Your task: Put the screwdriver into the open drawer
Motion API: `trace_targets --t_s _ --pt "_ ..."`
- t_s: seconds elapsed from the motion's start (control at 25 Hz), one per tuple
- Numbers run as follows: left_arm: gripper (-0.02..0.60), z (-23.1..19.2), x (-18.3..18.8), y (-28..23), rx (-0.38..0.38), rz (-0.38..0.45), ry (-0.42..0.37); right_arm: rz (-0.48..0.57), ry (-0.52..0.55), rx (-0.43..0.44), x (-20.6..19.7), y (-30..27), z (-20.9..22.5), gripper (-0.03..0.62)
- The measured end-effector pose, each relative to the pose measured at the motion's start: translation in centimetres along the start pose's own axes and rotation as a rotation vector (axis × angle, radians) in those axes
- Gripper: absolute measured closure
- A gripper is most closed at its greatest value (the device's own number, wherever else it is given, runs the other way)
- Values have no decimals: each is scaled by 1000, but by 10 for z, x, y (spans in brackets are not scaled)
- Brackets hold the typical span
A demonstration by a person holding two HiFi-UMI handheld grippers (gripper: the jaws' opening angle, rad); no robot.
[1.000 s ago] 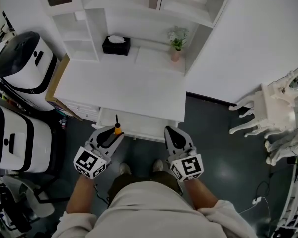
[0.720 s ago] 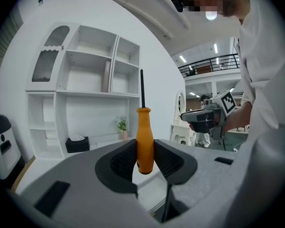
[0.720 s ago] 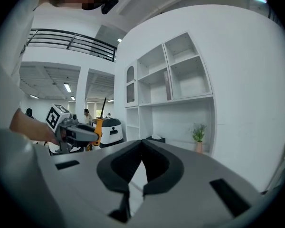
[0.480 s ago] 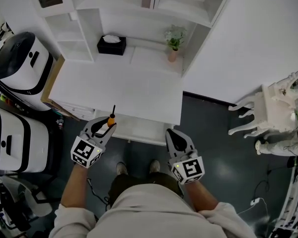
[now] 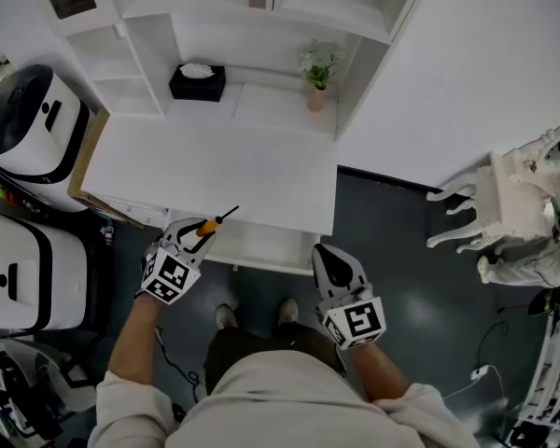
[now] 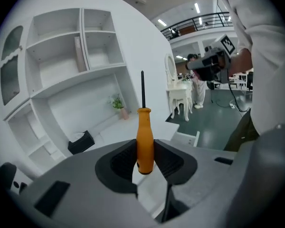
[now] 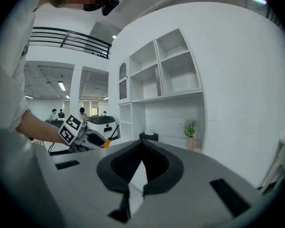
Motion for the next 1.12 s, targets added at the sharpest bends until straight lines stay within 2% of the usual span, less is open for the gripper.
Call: trace_targets --t_s 0.32,0.64,0.88,1.12 --pt "469 2 -38 -49 -22 -192 -168 -13 -8 -28 -8 4 14 591" --pt "469 9 -73 -100 -72 -343 -339 -49 -9 -76 -21 13 34 591" --pt "469 9 -97 -128 -120 -430 -472 -59 -6 -98 -23 14 41 591" --pt "469 12 -125 -150 -170 -494 -536 -73 -6 -118 -27 16 43 591"
Point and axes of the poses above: the fingertips, and each gripper's own axes: y backward along the fingers, z to its right, x out of its top, the point moved 7 cm from there along y, backward along the fingers, and after that the axes turned 11 degrees about y, right-handed, at the moved point
